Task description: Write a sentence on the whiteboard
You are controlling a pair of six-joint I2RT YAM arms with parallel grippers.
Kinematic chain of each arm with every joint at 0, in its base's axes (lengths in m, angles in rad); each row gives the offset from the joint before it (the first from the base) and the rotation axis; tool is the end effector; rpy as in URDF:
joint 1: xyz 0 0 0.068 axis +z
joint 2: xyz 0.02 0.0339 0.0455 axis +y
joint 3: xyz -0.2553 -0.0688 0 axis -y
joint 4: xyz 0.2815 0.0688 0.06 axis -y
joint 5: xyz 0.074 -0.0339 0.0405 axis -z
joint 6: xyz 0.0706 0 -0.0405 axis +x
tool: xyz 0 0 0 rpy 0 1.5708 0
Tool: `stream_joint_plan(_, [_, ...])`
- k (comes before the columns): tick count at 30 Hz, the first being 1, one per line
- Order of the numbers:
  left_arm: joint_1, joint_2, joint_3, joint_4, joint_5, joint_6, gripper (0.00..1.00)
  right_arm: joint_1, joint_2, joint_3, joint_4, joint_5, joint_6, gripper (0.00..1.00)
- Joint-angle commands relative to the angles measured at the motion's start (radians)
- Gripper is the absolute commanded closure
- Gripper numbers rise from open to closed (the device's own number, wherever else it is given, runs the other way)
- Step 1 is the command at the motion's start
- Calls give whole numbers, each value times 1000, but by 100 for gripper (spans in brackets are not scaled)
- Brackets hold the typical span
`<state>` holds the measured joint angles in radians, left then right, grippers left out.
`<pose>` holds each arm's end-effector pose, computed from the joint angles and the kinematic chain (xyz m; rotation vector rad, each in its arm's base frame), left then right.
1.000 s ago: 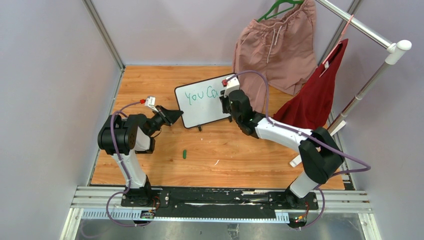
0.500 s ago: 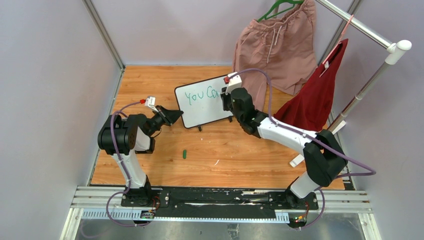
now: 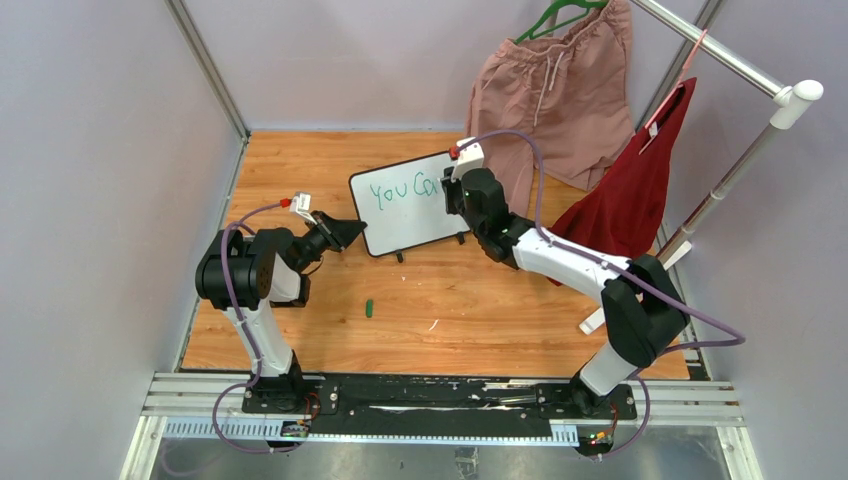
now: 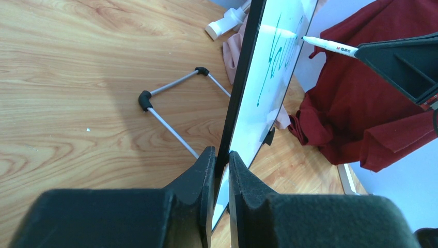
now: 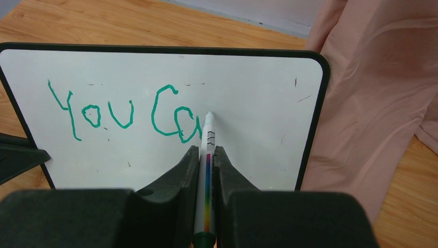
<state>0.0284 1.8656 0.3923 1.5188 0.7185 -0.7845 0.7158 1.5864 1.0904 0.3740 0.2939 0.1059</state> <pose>0.3095 -0.0377 0.0892 -0.0528 1.6514 -1.1307 0.3459 0.2737 0.2703 -0.2957 1.6750 0.3672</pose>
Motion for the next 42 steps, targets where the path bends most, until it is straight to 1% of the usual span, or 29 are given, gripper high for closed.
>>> stream_joint_plan(1, [-1, 13, -10, 38, -17, 22, 100, -19, 20, 28, 14, -2, 13, 100])
stream_joint_plan(12, [0, 14, -9, 39, -17, 22, 100, -23, 35, 11, 8, -4, 27, 100])
stream_joint_plan(27, [-1, 14, -9, 39, -16, 22, 100, -23, 6, -70, 20, 1, 48, 100])
stream_joint_plan(42, [-1, 14, -9, 38, -16, 22, 100, -22, 19, 0, 16, -13, 39, 100])
